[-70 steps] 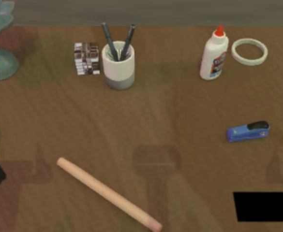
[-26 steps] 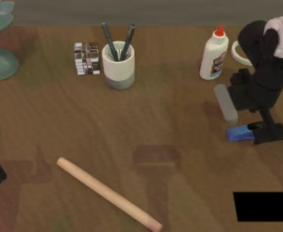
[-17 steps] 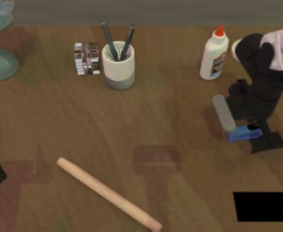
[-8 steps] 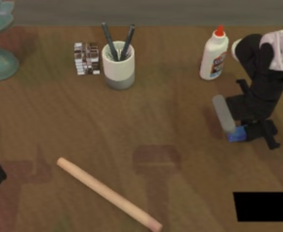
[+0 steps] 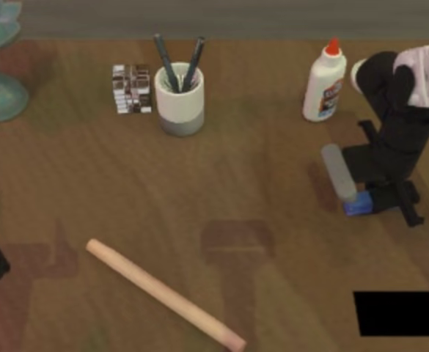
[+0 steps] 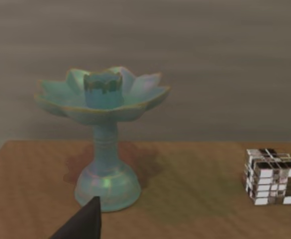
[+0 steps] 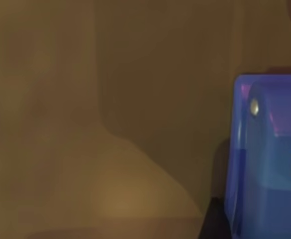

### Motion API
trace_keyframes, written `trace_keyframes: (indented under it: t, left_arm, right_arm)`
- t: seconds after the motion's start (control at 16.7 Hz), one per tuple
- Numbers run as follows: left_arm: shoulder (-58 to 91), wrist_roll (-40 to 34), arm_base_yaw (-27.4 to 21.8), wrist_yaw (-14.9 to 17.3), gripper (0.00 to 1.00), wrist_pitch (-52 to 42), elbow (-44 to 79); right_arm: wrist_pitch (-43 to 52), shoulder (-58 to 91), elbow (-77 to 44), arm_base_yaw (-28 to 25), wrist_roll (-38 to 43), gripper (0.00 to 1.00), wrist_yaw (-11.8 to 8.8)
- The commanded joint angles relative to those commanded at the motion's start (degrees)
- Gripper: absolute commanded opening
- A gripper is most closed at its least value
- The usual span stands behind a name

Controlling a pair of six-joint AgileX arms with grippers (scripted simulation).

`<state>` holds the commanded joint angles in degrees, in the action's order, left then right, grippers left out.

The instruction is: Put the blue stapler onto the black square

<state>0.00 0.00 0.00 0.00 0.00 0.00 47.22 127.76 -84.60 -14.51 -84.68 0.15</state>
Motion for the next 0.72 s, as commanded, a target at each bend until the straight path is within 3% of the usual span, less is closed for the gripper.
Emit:
trace_keyframes:
  t: [0.36, 0.72]
  left_arm:
    - [0.0, 0.0, 0.0, 0.0, 1.0, 0.0, 0.0]
    - [0.0, 0.0, 0.0, 0.0, 1.0, 0.0, 0.0]
  right_arm:
    - [2.3, -0.9, -2.0, 0.1, -0.1, 0.0, 0.0]
    - [17.0, -6.0, -10.4, -0.3, -0.4, 0.0, 0.0]
